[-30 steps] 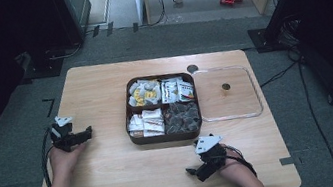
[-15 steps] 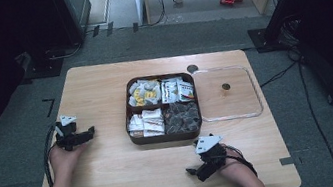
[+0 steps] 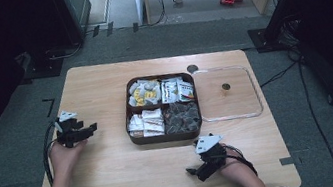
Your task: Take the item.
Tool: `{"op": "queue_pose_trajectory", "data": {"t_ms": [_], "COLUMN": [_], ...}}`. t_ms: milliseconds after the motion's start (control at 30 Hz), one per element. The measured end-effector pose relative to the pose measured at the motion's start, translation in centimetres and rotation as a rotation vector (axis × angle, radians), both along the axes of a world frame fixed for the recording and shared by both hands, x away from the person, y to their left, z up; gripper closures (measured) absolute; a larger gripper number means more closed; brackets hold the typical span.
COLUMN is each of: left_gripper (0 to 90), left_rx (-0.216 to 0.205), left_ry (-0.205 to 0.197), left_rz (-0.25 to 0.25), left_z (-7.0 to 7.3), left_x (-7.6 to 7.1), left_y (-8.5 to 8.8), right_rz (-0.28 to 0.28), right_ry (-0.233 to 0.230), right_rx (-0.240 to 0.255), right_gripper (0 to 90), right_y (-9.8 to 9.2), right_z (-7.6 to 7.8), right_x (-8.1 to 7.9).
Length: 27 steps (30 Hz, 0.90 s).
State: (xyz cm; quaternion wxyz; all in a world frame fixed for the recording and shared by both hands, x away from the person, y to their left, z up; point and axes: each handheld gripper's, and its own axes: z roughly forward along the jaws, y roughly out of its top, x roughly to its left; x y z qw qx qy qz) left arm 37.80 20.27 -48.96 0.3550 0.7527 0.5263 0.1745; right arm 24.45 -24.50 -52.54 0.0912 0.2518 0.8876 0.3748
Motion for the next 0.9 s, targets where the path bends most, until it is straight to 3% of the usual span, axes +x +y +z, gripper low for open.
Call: {"op": "queue_pose_trajectory", "data": {"t_ms": [67,167,500,900], "left_gripper": [39.2,41.3,40.6,41.4], "left_rx": [-0.003,-0.020,-0.071,-0.058], "left_ry": [-0.008,0.019,-0.006,-0.028], "left_rz": [-0.007,-0.015,-0.091,-0.185], "left_z": [0.3,0.9,2.5,4.2], "left_x": [0.0,0.3,0.2,0.6], "left_y": [-0.2,-0.8,-3.2,-6.3], "right_rz": [0.000,0.000,0.002,0.004], "right_ry": [0.000,0.000,0.001,0.001], "right_rx": [0.000,0.000,-0.002,-0.001], "right_gripper": [0.0,0.0,0.0,0.0], "right_y": [0.0,0.0,0.0,0.0], "right_z": [0.0,0.0,0.0,0.0], "right_x": [0.0,0.0,0.0,0.1]}}
